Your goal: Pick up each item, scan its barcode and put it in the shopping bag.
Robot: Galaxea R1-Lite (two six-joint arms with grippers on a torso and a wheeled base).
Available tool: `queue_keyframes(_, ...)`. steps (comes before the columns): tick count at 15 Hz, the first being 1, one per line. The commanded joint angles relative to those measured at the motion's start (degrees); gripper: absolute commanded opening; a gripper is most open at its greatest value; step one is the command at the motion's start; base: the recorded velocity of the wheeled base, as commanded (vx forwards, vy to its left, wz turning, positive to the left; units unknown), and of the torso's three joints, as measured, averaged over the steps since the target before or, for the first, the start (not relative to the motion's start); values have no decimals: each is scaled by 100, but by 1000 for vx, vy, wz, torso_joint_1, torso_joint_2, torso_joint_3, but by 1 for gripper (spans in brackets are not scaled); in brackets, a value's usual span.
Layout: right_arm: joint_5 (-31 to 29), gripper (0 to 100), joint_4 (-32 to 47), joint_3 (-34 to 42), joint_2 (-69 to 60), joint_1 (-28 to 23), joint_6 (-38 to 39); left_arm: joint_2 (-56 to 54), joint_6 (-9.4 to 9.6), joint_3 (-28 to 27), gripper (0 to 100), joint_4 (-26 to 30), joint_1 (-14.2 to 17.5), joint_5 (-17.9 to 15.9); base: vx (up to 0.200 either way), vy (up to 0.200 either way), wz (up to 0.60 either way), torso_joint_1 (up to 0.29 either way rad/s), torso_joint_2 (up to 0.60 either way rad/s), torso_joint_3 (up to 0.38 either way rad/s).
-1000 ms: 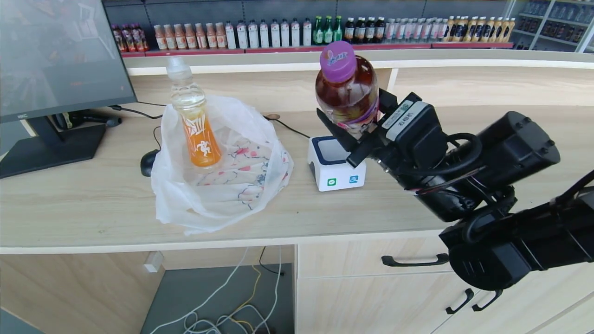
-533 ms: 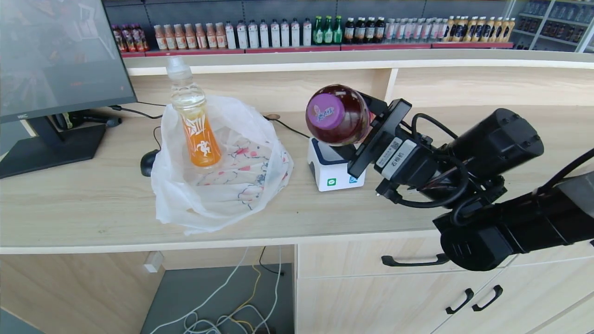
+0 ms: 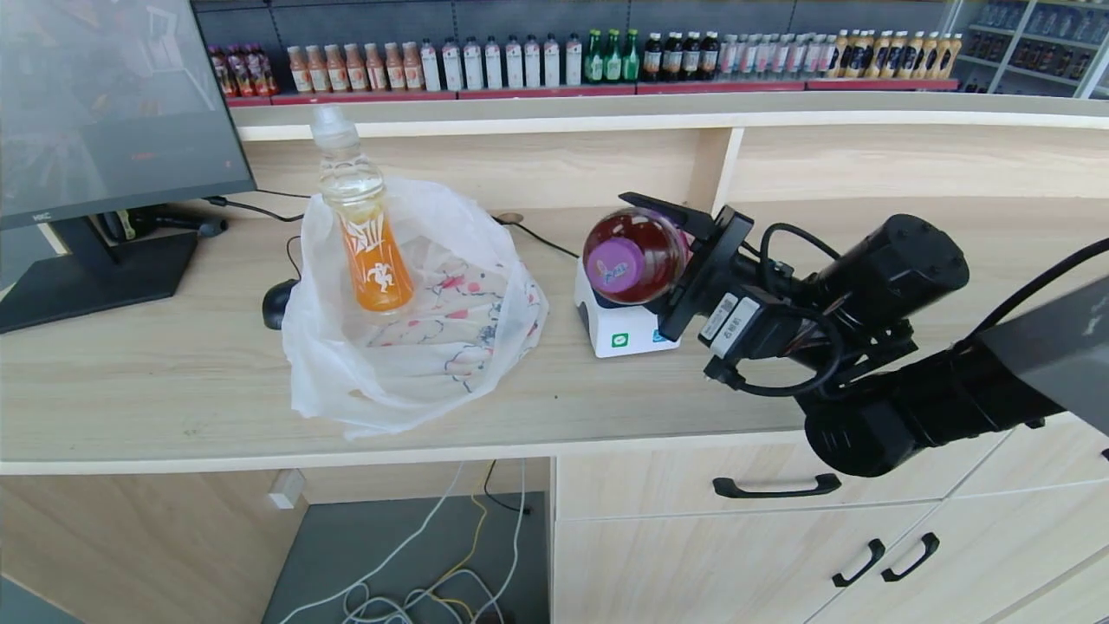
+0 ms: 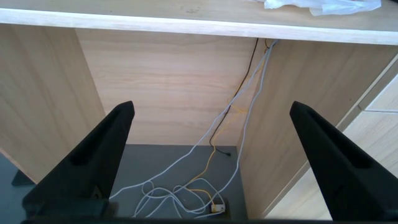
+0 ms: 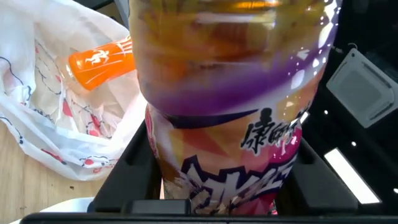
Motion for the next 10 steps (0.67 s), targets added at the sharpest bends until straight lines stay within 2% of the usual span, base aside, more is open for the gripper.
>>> queue_keyframes(1, 42, 0, -3, -142, 224, -44, -46, -2, 0, 0, 100, -2, -1, 1, 0, 0, 0, 0, 0, 0)
queue_keyframes(10, 244, 0, -3, -168, 462, -88, -160, -2, 0, 0, 100, -2, -1, 1, 0, 0, 0, 0, 0, 0)
